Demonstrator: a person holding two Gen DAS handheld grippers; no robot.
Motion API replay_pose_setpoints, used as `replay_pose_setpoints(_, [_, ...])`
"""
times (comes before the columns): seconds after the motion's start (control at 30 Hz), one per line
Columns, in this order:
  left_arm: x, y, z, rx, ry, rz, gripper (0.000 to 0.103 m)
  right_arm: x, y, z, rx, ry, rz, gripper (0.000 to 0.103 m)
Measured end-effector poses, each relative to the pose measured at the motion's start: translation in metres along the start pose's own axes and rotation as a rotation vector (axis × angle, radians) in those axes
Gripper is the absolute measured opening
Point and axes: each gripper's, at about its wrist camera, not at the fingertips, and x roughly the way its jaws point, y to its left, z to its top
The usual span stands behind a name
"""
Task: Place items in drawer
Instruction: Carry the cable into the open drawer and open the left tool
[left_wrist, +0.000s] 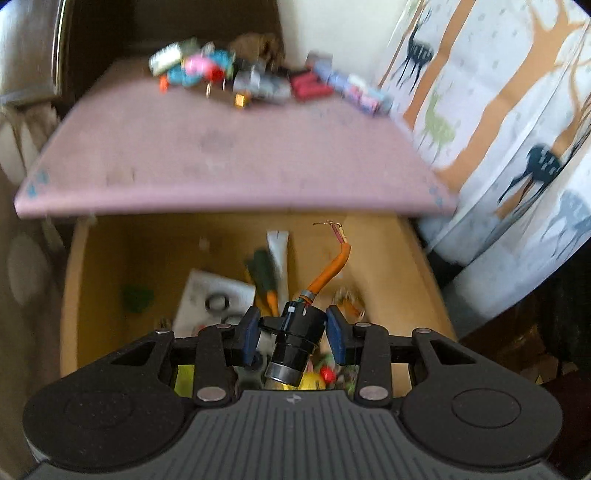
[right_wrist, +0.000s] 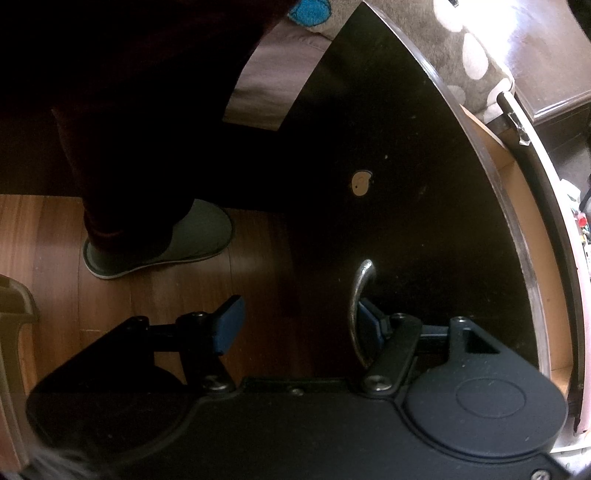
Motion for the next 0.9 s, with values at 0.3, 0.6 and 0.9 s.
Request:
replay_pose_setpoints(0.3, [0.067, -0.003, -0.007, -0.057, 0.1, 0.121, 0.036, 0.003, 0.001, 0.0, -0.006, -0.002, 0.0, 0.067])
replay_pose_setpoints(0.6, [0.121, -0.011, 0.007, -0.004, 0.117, 0.215, 0.036, 0.004, 0.001, 0.0, -0.009, -0.006, 0.001, 0.068])
replay_pose_setpoints(0.9, [0.154, -0.016, 0.007, 0.064, 0.132, 0.28, 0.037, 0.004, 0.002, -0.001, -0.01, -0.008, 0.0, 0.068])
